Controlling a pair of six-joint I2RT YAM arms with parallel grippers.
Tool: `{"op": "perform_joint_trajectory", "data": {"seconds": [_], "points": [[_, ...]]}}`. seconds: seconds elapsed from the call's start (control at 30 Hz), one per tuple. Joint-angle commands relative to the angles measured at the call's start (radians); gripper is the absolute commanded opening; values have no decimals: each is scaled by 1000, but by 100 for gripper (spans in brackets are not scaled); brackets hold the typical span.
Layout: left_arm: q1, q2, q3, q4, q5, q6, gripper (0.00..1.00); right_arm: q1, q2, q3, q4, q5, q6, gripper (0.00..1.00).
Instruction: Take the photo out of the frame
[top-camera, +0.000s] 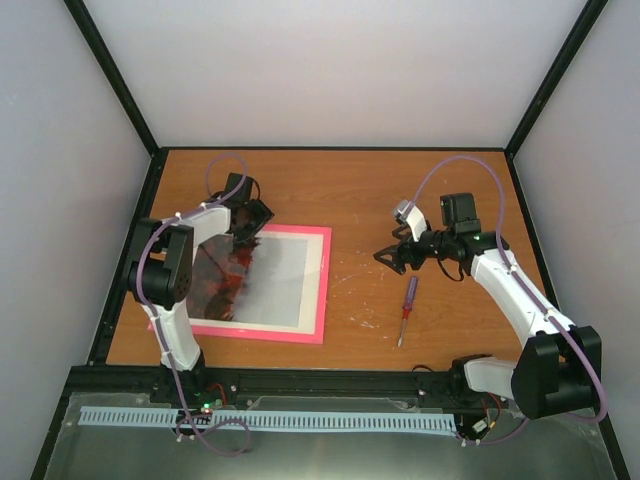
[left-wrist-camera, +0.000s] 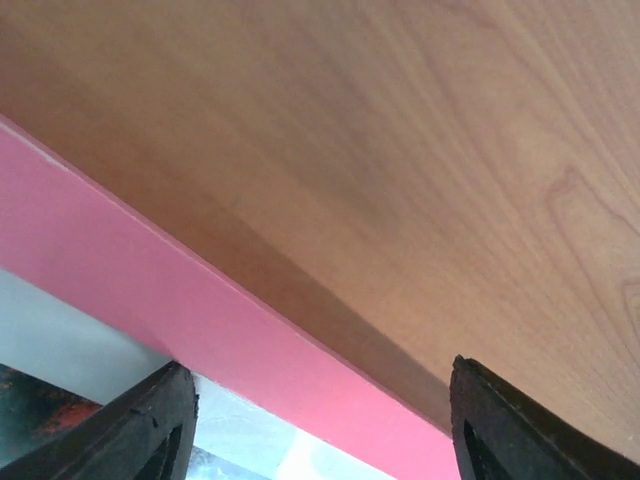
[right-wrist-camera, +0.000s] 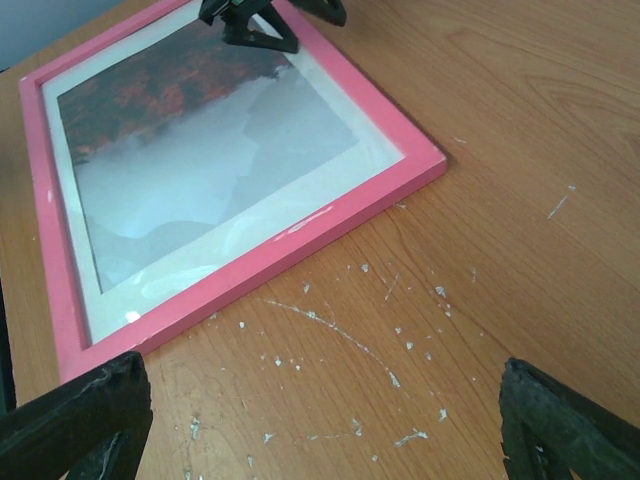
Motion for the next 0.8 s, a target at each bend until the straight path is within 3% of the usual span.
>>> {"op": "perform_joint_trajectory", "data": {"seconds": [0.0, 0.1, 0.3, 0.43, 0.57, 0.77], "points": [[8, 88, 90, 22, -1, 76, 64, 12, 2, -10, 20, 9, -8, 92], [-2, 139, 148, 38, 36, 123, 55, 13, 6, -9, 24, 16, 8, 92], [-82, 269, 328, -5, 45, 208, 52, 14, 32, 16, 35, 50, 63, 92], [-134, 308, 399, -10, 59, 263, 52, 12, 147, 139, -12, 136, 81, 87], [-161, 213, 376, -15, 15, 333, 51, 12, 352, 351, -117, 191, 75, 81], [-162, -86, 170, -106, -96, 327, 68, 30, 643, 664, -178, 213, 108, 82]]}}
